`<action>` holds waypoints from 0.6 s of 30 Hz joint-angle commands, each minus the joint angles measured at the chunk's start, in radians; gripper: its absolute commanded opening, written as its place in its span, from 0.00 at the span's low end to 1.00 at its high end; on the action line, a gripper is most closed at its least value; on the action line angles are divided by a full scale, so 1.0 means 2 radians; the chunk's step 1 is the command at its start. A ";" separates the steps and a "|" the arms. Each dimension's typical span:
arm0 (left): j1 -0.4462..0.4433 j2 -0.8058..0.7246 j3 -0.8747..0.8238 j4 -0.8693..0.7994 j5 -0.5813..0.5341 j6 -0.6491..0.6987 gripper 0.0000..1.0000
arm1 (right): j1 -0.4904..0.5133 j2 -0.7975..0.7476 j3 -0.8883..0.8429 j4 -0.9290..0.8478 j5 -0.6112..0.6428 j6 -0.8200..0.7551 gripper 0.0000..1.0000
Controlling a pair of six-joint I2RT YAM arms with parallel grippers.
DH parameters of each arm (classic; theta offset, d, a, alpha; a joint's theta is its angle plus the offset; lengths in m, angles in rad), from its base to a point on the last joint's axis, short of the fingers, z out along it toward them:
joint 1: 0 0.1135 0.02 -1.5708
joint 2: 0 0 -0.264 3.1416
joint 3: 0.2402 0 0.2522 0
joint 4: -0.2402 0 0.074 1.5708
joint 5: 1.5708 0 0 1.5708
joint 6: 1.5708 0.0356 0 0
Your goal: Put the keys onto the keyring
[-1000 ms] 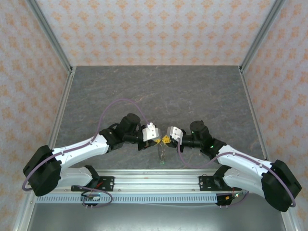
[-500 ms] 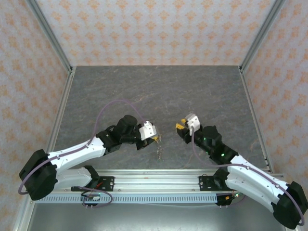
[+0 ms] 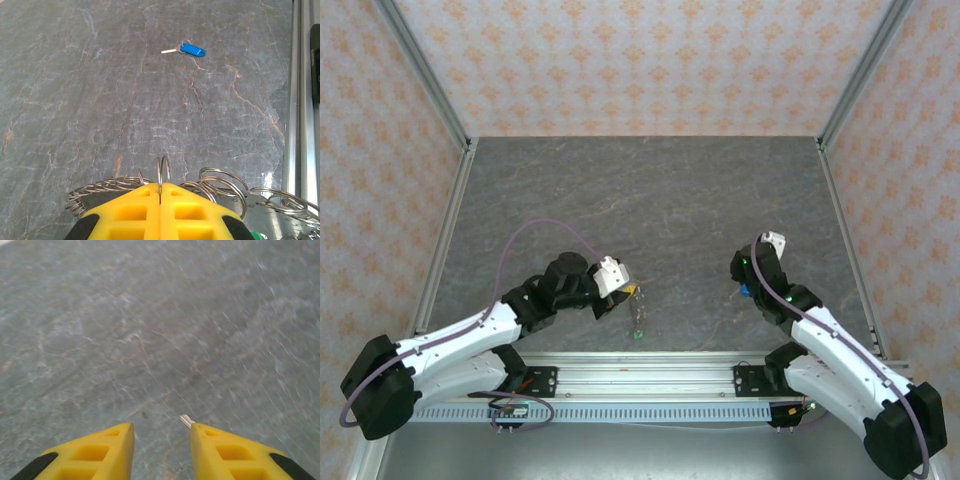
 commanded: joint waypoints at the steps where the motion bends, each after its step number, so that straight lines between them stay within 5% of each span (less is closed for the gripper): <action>1: -0.002 -0.012 -0.004 0.028 -0.013 -0.013 0.00 | -0.018 0.010 0.016 -0.064 -0.030 0.030 0.35; 18: -0.002 -0.002 -0.007 0.034 -0.017 -0.018 0.00 | -0.034 0.025 -0.011 -0.093 -0.028 0.038 0.35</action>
